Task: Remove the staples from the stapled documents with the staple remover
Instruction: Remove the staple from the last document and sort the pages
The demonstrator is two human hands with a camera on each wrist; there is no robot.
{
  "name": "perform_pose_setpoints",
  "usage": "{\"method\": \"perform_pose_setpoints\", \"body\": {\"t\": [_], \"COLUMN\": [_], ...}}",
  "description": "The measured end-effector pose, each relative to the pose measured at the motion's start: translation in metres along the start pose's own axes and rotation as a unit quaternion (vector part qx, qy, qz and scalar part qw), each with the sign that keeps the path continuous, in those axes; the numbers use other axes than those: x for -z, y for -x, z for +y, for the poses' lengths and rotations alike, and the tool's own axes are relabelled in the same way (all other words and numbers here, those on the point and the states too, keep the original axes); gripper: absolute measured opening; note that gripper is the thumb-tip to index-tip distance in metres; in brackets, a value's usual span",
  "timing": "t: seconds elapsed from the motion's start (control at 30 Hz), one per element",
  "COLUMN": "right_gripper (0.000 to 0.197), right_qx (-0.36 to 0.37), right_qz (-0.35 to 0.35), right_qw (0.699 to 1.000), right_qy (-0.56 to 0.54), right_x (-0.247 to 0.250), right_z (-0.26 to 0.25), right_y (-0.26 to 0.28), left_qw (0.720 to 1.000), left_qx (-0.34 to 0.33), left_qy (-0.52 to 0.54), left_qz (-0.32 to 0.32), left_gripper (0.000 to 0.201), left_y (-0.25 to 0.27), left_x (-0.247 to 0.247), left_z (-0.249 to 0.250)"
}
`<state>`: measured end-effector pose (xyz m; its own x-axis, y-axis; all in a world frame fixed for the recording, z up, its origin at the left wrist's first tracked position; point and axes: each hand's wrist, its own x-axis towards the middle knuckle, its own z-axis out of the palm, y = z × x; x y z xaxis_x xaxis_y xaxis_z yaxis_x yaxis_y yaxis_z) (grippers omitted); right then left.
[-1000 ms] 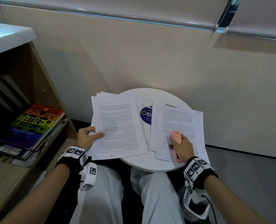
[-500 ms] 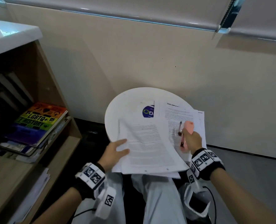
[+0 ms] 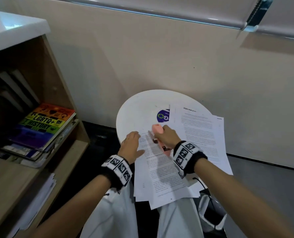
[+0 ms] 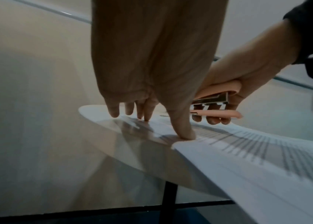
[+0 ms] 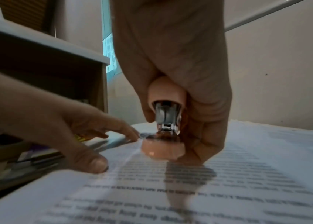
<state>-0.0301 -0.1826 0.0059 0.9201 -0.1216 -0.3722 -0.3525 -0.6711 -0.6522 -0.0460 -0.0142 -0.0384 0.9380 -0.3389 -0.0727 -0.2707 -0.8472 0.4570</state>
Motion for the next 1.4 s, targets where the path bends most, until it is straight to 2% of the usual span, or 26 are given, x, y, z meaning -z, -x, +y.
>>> {"method": "perform_pose_setpoints", "body": {"t": [0.07, 0.13, 0.23, 0.53, 0.73, 0.83, 0.97, 1.13, 1.3, 1.4], "right_gripper": [0.047, 0.051, 0.053, 0.039, 0.05, 0.05, 0.045, 0.044, 0.045, 0.046], "right_qx": [-0.005, 0.002, 0.008, 0.059, -0.011, -0.006, 0.012, 0.011, -0.003, 0.026], "right_qz": [0.005, 0.021, 0.045, 0.067, 0.075, 0.064, 0.057, 0.058, 0.079, 0.098], "right_qw": [1.0, 1.0, 0.997, 0.99, 0.996, 0.997, 0.996, 0.995, 0.993, 0.987], "right_qy": [0.013, 0.023, 0.06, 0.113, 0.052, 0.046, 0.067, 0.078, 0.087, 0.127], "right_x": [-0.016, -0.028, -0.038, -0.049, -0.052, -0.049, -0.048, -0.049, -0.054, -0.061], "right_z": [-0.005, -0.007, -0.009, -0.011, -0.035, -0.028, -0.01, -0.011, -0.018, -0.019], "right_y": [-0.007, -0.014, -0.021, -0.031, -0.041, -0.039, -0.031, -0.031, -0.032, -0.029], "left_qw": [0.997, 0.994, 0.991, 0.992, 0.996, 0.995, 0.995, 0.994, 0.994, 0.994], "left_qx": [0.008, -0.003, -0.021, -0.04, -0.038, -0.043, -0.038, -0.038, -0.048, -0.045], "left_qy": [-0.031, -0.049, -0.071, -0.044, -0.01, -0.028, -0.032, -0.028, -0.033, -0.037], "left_qz": [-0.07, -0.095, -0.114, -0.107, -0.082, -0.084, -0.092, -0.094, -0.091, -0.094], "left_gripper": [0.082, 0.093, 0.097, 0.097, 0.097, 0.093, 0.1, 0.099, 0.098, 0.093], "left_y": [-0.013, -0.022, -0.028, -0.038, -0.04, -0.041, -0.039, -0.038, -0.037, -0.038], "left_x": [-0.003, -0.003, -0.003, -0.002, 0.0, 0.0, -0.001, -0.001, 0.0, 0.0], "left_z": [-0.009, -0.011, -0.013, -0.014, -0.012, -0.011, -0.014, -0.014, -0.012, -0.011]}}
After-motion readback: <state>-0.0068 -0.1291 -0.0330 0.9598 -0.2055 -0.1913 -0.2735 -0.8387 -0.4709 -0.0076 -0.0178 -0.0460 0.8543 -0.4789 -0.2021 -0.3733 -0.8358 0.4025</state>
